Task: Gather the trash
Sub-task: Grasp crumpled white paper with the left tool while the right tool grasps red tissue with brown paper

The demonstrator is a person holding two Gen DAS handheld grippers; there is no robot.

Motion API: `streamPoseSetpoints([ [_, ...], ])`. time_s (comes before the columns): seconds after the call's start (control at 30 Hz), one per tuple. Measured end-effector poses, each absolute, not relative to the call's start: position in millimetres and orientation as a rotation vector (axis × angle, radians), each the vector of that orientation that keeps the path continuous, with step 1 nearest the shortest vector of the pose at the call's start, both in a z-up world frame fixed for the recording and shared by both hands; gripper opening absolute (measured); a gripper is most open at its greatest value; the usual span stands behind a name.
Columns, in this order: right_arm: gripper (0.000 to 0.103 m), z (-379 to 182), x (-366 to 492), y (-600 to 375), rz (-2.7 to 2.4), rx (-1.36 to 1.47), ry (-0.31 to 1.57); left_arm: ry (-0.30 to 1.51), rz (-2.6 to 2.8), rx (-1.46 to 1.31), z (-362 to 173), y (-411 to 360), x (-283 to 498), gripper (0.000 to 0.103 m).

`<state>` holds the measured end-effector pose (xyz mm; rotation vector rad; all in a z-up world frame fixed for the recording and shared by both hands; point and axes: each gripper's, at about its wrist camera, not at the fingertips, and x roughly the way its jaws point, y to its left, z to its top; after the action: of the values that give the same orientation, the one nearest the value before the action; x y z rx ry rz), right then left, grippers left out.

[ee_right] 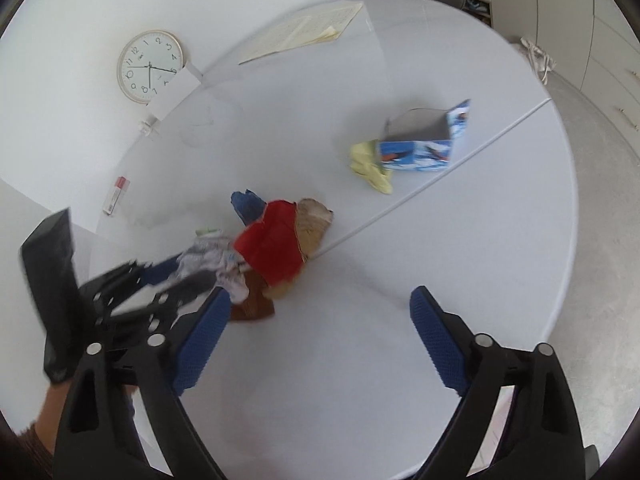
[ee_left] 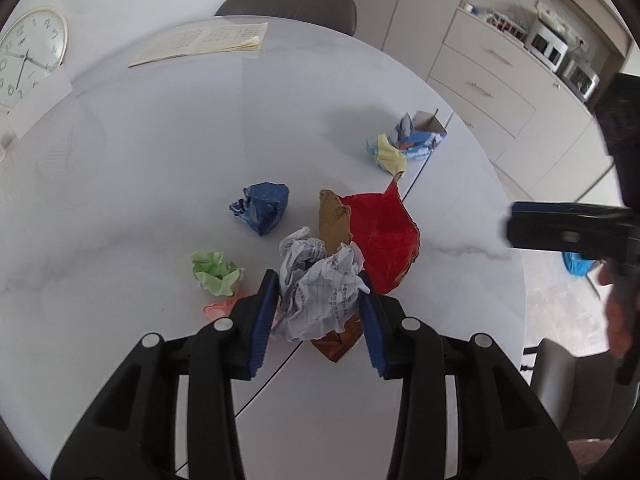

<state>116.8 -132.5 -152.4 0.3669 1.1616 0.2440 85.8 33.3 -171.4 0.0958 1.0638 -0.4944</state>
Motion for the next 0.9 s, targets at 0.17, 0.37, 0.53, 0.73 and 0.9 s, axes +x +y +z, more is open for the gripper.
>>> streamPoseSetpoints([
  [0.17, 0.07, -186.7, 150.3, -116.1, 0.212, 0.446, 1.245, 1.026, -0.46, 0.032, -151.0, 53.0, 74.8, 0.039],
  [0.37, 0.024, -213.4, 162.8, -102.4, 0.163, 0.457, 1.314, 1.016, -0.384, -0.012, -127.8, 71.8, 49.8, 0.04],
  [0.53, 0.008, -210.7, 158.4, -103.1, 0.171, 0.46, 1.297, 1.032, -0.346, -0.023, -121.1, 74.3, 31.0, 0.04],
  [0.73, 0.007, -186.2, 136.8, -127.0, 0.183, 0.459, 1.233, 1.039, -0.388, 0.003, -113.8, 55.4, 14.2, 0.04],
  [0.9, 0.007, -151.3, 86.4, -167.6, 0.175, 0.428, 1.171, 1.018, -0.485, 0.052, -99.9, 19.9, -6.3, 0.04],
])
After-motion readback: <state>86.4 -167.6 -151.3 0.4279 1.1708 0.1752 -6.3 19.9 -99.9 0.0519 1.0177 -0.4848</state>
